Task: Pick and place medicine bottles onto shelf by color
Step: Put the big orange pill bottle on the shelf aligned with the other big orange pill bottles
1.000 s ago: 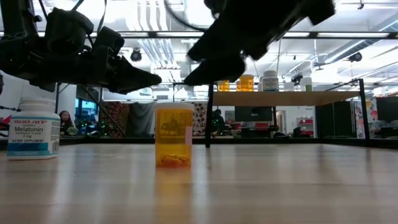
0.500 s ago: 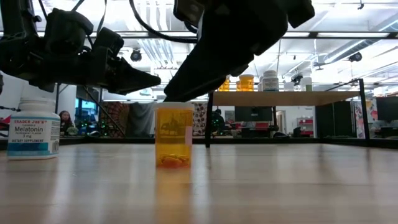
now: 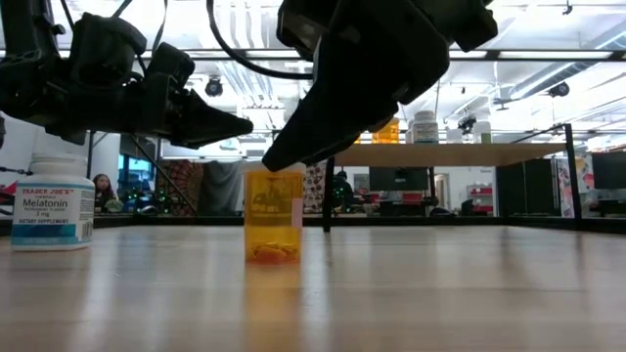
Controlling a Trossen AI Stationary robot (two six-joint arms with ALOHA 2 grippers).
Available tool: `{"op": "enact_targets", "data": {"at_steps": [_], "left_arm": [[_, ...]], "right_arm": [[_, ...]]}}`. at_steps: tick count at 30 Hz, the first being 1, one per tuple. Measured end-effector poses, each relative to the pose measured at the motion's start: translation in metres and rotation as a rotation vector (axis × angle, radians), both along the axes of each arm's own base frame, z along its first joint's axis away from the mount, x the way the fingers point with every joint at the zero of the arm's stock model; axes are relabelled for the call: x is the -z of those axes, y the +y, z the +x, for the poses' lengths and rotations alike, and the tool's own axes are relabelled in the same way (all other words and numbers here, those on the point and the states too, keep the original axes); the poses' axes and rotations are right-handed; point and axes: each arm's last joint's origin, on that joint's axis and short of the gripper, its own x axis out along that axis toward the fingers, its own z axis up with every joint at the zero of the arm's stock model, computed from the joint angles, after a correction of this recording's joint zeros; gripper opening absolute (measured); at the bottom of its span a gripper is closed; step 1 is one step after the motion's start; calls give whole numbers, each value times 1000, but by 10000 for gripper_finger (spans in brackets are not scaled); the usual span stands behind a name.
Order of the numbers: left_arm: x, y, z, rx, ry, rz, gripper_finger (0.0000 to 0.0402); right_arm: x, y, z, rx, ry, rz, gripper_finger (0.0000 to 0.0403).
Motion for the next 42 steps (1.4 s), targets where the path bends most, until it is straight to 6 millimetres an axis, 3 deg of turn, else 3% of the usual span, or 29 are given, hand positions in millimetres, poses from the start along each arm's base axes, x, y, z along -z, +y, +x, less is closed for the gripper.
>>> {"op": "enact_targets", "data": {"at_steps": [6, 14, 22, 25, 29, 32, 36, 39, 42], "left_arm": [[0, 0, 0, 0, 0, 0, 51], [0, 0, 0, 1, 1, 0, 51], [0, 0, 0, 1, 3, 0, 51], [0, 0, 0, 1, 3, 0, 51], [0, 0, 0, 1, -1, 0, 51], [0, 0, 0, 1, -2, 0, 51], [0, 0, 0, 1, -2, 0, 51], [0, 0, 0, 1, -2, 1, 51], [0, 0, 0, 1, -3, 1, 51]], "right_arm": [[8, 0, 2, 1, 3, 0, 313], [9, 0, 3, -3, 3, 4, 197], [4, -1, 0, -4, 6, 6, 191], [-17, -4, -3, 15, 7, -10, 202], [-66, -19, -16, 138, 14, -107, 207], [-111, -38, -33, 272, -12, -184, 201], [-160, -78, -72, 515, -45, -244, 197], [-173, -114, -100, 672, -66, -231, 203], [-171, -146, -120, 801, -66, -213, 204]]}}
